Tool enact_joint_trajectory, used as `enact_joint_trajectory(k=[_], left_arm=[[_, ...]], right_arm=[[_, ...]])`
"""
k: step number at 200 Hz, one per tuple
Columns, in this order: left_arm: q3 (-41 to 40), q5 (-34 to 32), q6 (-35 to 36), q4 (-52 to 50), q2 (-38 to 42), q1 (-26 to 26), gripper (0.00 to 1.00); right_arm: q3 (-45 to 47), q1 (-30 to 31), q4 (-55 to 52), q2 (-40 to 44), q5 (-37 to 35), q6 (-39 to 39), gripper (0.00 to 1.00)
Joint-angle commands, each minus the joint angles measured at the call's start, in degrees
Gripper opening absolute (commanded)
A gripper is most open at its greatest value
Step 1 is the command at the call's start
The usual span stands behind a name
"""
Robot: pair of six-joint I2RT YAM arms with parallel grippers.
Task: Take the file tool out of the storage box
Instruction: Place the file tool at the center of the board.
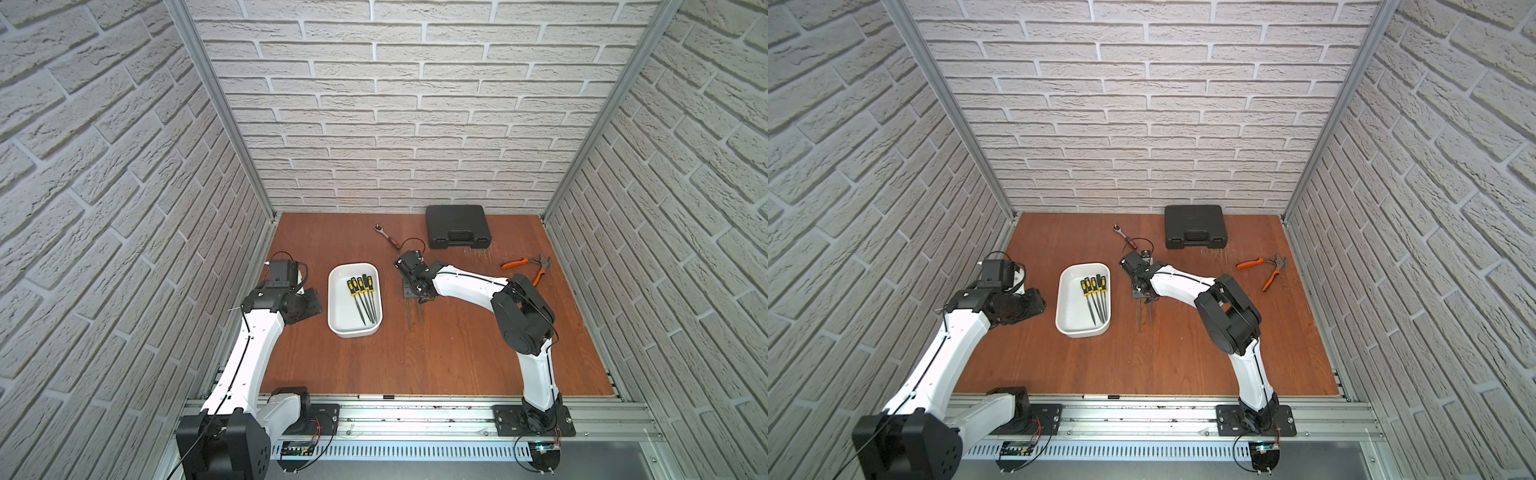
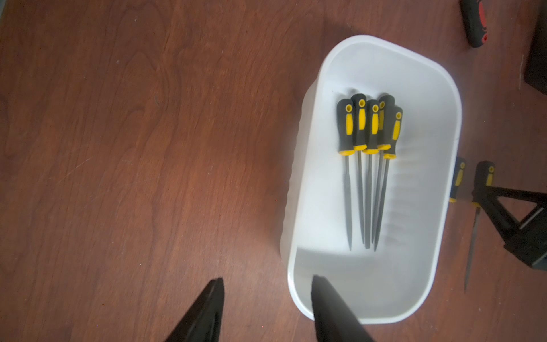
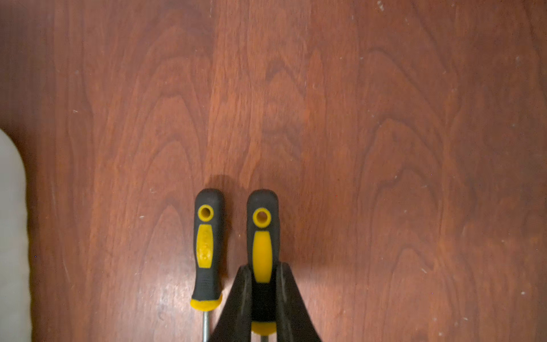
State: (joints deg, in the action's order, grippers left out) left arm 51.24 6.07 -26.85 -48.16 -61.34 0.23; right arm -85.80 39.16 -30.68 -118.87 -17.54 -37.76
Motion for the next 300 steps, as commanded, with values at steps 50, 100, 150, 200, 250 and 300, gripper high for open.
enact_joint_trajectory(k=[50,100,150,200,250,300], left_arm=[[-0.49,-0.09,0.13,0.53,-0.20,-0.23,0.54],[-0.46,-0.11,0.13,0.91,-0.28,-0.24,0.54],[0.16,0.00,0.04,0.86,-0.28,-0.27,0.54],[-0.35,0.16,-0.78,1.74,0.61,-0.24,0.54],[-1.52,1.56,-2.24,3.24,0.96,-0.32,0.54],[-1.86,1.06,-1.81,2.74,1.67,-0.32,0.54]], right_arm=[[-1.43,-0.52,-0.15,-2.33,0.92,-1.11,0.09],[-2.18,-0.75,-1.58,-2.27,1.41,-0.83,0.29],[-2.10,-0.61,-2.80,0.90,-0.47,0.61,0.46],[-12.25,3.34,-7.42,2.52,-3.61,7.90,0.51],[-29.13,10.83,-7.69,-4.41,0.75,15.43,0.53],[-43.48,13.98,-8.86,-16.91,6.91,15.27,0.49]])
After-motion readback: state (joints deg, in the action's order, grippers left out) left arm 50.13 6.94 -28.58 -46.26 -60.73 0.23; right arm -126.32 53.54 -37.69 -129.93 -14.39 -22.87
